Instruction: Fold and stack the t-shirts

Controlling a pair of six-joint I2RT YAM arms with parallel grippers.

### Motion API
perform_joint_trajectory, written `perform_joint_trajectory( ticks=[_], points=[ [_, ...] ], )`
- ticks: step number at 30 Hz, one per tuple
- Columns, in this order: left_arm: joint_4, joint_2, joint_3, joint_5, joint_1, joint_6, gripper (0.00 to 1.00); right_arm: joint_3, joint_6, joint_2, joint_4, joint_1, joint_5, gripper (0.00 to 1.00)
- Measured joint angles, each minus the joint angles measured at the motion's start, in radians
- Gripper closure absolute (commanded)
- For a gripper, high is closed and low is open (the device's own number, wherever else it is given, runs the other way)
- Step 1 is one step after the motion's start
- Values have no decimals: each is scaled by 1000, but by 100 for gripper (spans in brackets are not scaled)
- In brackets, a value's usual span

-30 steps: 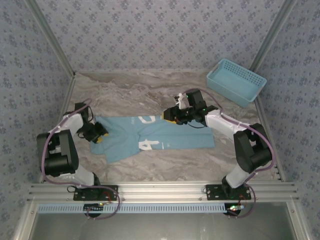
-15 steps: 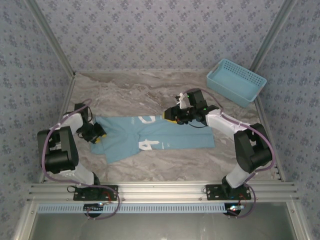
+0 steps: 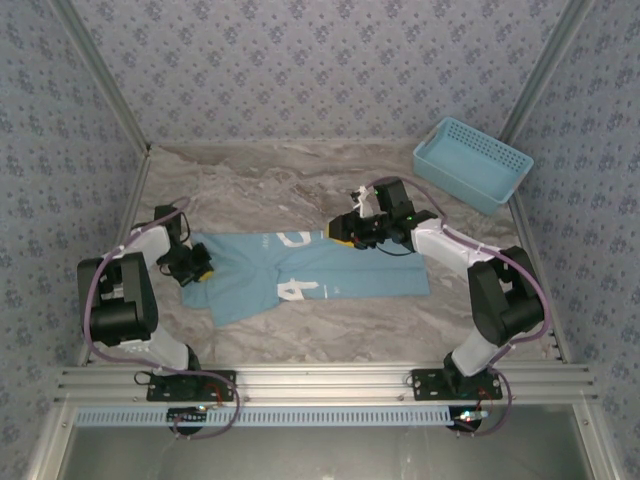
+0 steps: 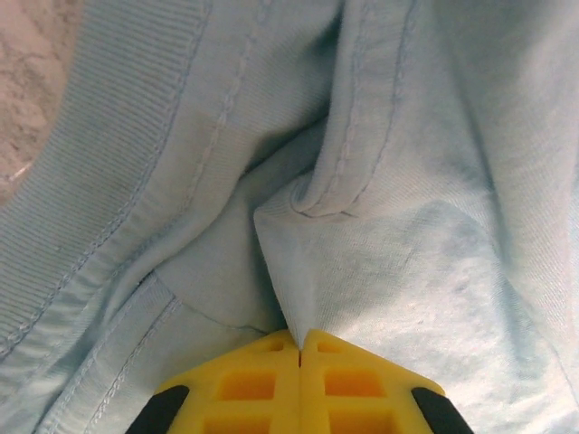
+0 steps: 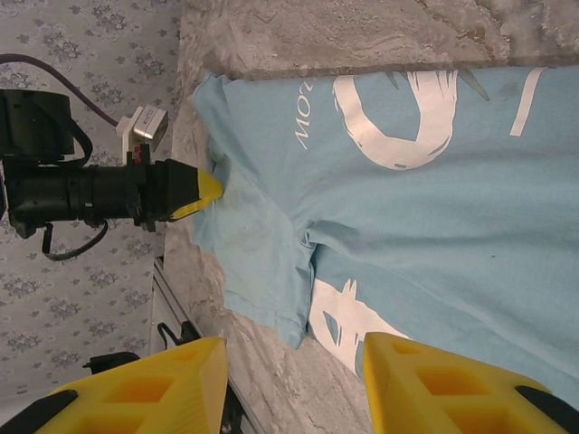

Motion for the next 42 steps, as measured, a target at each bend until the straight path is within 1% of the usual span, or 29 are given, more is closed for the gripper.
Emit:
perform_joint_trajectory(
  ticks=[8,21,26,35,36,38,39,41,42],
  points=[
    [-77,-33,21,-15,0,-2,100,0,0,0,0,0,0,55],
    [-201,-40,178,-15,0,-32,100,0,0,0,0,0,0,55],
    [-258,6,280,-15,0,-39,99,0,0,0,0,0,0,55],
    [-330,184,488,-44,0,-29,98,0,0,0,0,0,0,55],
    [-330,203,502,-48,0,-26,97,0,0,0,0,0,0,55],
    [-332,245,525,-66,0,-15,91,0,0,0,0,-1,0,55],
    [-333,269,534,-76,0,-9,84,0,0,0,0,-1,1,55],
    [-336,315,551,-101,0,6,65,0,0,0,-4,-4,7,55],
    [-338,338,561,-125,0,8,58,0,0,0,-9,-6,12,55]
  ],
)
